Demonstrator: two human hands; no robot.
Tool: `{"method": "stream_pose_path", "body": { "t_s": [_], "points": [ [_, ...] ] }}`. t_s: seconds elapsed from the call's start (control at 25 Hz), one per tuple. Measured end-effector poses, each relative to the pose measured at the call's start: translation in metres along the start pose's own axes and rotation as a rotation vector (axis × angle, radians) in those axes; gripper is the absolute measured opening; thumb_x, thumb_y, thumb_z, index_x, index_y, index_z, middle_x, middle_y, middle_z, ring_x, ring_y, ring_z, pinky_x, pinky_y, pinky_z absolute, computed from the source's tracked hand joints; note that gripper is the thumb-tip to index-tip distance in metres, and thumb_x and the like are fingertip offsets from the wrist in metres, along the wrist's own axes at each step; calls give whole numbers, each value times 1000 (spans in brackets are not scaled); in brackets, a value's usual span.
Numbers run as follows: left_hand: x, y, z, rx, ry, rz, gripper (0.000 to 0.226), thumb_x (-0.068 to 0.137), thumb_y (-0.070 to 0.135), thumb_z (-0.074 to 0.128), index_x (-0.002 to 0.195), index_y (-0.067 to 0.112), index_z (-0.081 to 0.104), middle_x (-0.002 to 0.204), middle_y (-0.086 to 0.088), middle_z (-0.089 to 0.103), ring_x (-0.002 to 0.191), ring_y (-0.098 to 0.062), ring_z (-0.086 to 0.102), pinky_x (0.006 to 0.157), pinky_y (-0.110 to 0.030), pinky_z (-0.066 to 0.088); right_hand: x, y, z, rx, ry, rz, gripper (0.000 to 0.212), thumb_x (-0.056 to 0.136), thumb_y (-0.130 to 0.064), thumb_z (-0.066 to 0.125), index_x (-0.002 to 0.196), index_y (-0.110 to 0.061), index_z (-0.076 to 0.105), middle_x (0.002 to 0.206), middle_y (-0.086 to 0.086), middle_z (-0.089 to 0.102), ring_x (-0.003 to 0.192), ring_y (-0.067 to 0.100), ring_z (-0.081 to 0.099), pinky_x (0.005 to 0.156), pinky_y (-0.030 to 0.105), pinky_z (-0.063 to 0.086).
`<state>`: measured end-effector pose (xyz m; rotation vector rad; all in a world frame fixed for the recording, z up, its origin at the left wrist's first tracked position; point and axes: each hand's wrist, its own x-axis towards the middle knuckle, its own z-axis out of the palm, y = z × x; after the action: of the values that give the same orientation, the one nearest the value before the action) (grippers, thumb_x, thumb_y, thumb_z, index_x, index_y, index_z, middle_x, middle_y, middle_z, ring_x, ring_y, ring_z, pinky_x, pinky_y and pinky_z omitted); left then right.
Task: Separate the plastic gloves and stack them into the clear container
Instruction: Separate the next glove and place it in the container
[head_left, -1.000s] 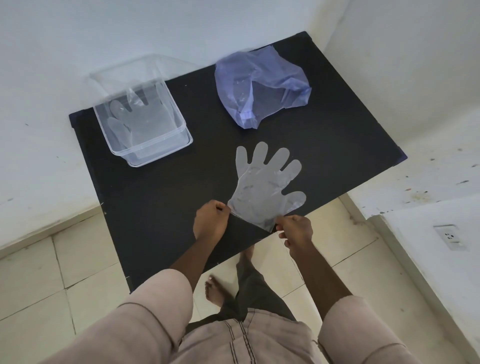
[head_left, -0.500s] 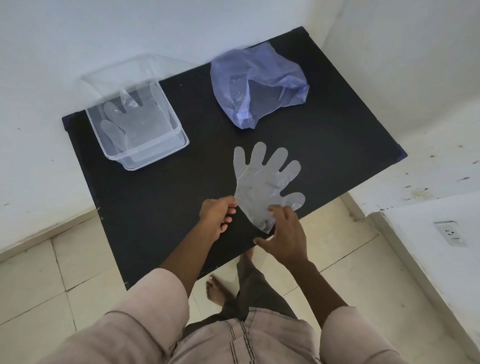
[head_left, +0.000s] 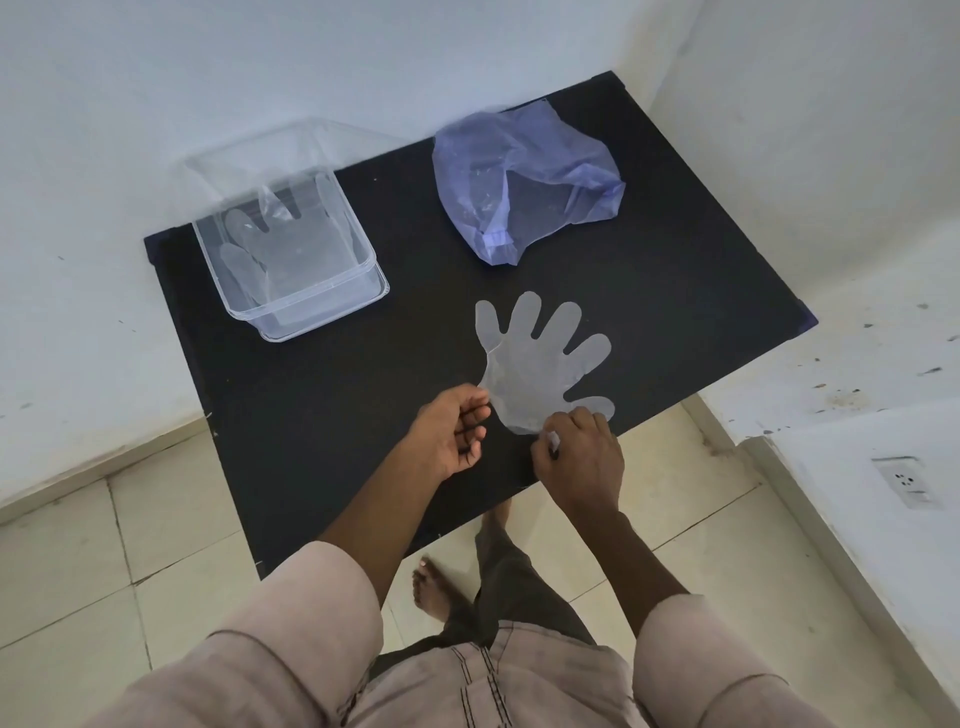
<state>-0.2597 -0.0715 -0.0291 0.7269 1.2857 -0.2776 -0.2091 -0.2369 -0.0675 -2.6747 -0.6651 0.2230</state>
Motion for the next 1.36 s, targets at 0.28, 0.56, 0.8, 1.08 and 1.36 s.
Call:
{"method": "stream_pose_path", "body": {
  "t_s": [0.28, 0.56, 0.8, 1.08, 1.36],
  "points": [
    [-16, 5, 0, -36, -14, 31, 11, 81, 23, 70, 73, 15, 71, 67, 2, 66, 61, -11, 53, 58, -25, 42, 7, -8, -6, -34, -9, -79, 51, 71, -51, 65, 109, -16, 64, 112, 9, 68, 100, 30, 62, 84, 46, 54],
    [-21, 5, 8, 5, -3, 70, 12, 81, 25, 71, 74, 16, 72, 71, 3, 66, 62, -10, 49, 54, -24, 40, 13, -41, -6, -116, -48, -41, 31, 83, -38, 64, 106, -16, 65, 106, 7, 69, 97, 27, 62, 90, 45, 46],
    [-16, 8, 1, -36, 17, 89, 12, 81, 22, 70, 71, 17, 71, 66, 3, 65, 57, -9, 48, 55, -24, 40, 5, -21, -20, 7, -82, 9, 12, 84, -18, 64, 89, -12, 73, 82, 6, 73, 71, 21, 63, 78, 39, 58],
    [-25, 9, -3, -140, 38, 170, 10, 86, 23, 67, 80, 15, 70, 71, 1, 62, 62, -10, 51, 60, -27, 43, 10, -20, -35, 180, 25, -59, 3, 79, -9, 72, 82, -11, 72, 81, 7, 72, 72, 19, 63, 74, 35, 58],
    [-39, 27, -19, -204, 239, 442, 8, 84, 18, 68, 86, 10, 69, 80, 0, 58, 74, -10, 53, 62, -28, 51, 40, -47, -60, 283, -40, -150, 8, 85, -15, 71, 90, -11, 66, 90, 7, 68, 78, 14, 61, 79, 31, 54]
  ]
}}
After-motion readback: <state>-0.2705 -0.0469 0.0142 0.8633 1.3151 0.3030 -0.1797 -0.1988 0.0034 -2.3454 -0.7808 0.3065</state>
